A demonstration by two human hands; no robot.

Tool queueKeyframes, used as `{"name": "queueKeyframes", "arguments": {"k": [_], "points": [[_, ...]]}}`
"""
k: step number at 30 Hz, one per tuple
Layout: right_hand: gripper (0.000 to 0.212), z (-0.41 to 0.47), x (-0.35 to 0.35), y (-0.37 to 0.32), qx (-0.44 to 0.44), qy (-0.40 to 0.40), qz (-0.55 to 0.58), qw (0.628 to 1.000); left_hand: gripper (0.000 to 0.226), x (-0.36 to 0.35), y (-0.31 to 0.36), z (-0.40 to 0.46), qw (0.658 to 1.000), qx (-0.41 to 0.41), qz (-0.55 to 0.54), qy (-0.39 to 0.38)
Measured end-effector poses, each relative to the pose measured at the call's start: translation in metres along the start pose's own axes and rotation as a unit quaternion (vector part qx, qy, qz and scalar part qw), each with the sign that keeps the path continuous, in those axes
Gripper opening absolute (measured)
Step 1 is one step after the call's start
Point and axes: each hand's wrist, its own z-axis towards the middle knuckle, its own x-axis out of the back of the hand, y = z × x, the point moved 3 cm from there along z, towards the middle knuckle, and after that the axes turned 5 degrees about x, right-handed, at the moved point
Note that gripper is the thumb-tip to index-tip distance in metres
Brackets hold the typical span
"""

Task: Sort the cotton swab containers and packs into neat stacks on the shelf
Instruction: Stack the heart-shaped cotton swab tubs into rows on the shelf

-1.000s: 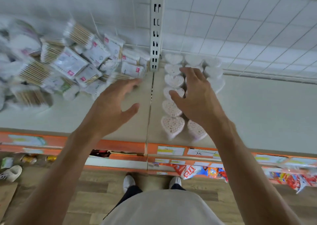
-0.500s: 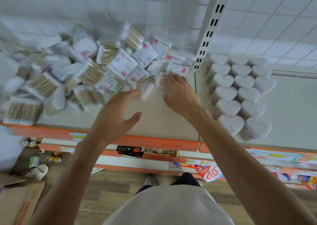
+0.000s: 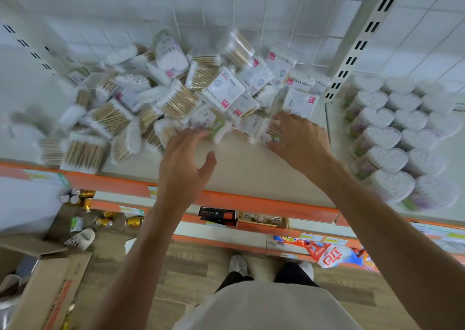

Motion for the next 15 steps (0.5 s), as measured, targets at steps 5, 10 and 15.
{"name": "queueKeyframes", "arguments": {"k": [5, 10, 15], "points": [[0.059, -0.007, 0.012, -0.019, 0.015, 0.03, 0.008, 0.999, 0.053, 0.02, -0.032, 0.007, 0.981, 0.162, 0.045, 0.099], [0.061, -0.024, 0.007, -0.019, 0.016, 0.057, 0.102, 0.993, 0.08, 0.023, -0.043, 0.013, 0.974, 0.226, -0.003, -0.001], [0.058, -0.037, -0.015, -0.023, 0.029, 0.057, 0.263, 0.963, 0.085, 0.024, -0.043, 0.017, 0.975, 0.218, -0.018, -0.043]]}}
